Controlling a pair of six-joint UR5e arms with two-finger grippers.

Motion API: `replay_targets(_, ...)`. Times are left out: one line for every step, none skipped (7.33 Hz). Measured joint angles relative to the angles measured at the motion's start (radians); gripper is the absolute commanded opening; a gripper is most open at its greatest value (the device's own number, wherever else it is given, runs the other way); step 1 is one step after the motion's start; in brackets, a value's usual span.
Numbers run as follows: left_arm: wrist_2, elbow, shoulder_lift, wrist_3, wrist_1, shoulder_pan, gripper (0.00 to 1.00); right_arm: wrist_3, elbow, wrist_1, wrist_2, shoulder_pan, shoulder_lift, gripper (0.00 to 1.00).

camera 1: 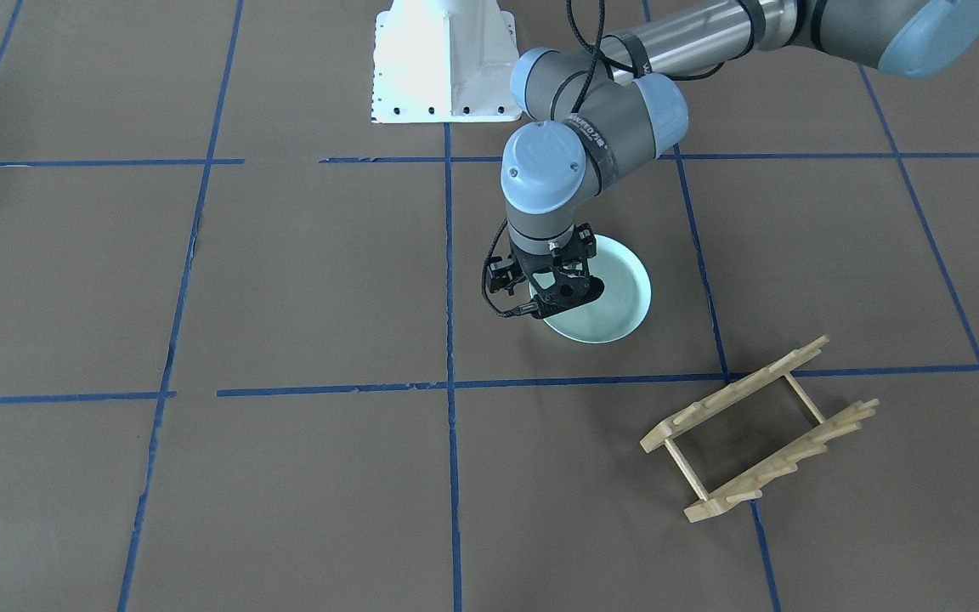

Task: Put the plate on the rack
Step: 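Move the left gripper over the light green plate, then lower the left gripper and grasp the plate's rim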

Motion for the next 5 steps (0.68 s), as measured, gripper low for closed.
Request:
replay_targets(0.008, 0.029, -0.002, -0.007, -0.026, 0.008, 0.94, 0.0, 0.0, 0.0, 0.0, 0.0, 0.0, 1.0)
replay_targets(0.016, 0.05, 0.0, -0.01, -0.054, 0.011, 0.86, -0.001, 0.0, 0.0, 0.0, 0.0, 0.0, 1.0)
replay_targets(0.024, 0.061, 0.003, -0.01, -0.07, 0.011, 0.78, 0.0, 0.0, 0.0, 0.0, 0.0, 0.0, 1.0)
replay_targets(0.028, 0.065, 0.005, -0.009, -0.077, 0.011, 0.69, 0.0, 0.0, -0.001, 0.0, 0.0, 0.0, 1.0)
replay_targets(0.03, 0.066, 0.006, -0.007, -0.081, 0.01, 0.61, 0.0, 0.0, -0.001, 0.0, 0.0, 0.0, 1.0)
